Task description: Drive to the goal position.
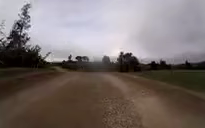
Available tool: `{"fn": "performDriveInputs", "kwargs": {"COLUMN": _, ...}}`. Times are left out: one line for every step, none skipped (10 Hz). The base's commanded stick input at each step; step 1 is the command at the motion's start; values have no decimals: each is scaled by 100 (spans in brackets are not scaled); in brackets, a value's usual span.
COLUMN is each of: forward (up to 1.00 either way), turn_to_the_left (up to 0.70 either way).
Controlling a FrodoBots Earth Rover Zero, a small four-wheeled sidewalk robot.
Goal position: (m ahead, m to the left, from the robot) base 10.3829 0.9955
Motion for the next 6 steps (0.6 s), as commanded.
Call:
{"fn": "performDriveInputs", "kwargs": {"forward": 85, "turn_to_the_left": 0}}
{"fn": "performDriveInputs", "kwargs": {"forward": 85, "turn_to_the_left": 0}}
{"fn": "performDriveInputs", "kwargs": {"forward": 85, "turn_to_the_left": 0}}
{"fn": "performDriveInputs", "kwargs": {"forward": 85, "turn_to_the_left": 0}}
{"fn": "performDriveInputs", "kwargs": {"forward": 85, "turn_to_the_left": 0}}
{"fn": "performDriveInputs", "kwargs": {"forward": 85, "turn_to_the_left": 0}}
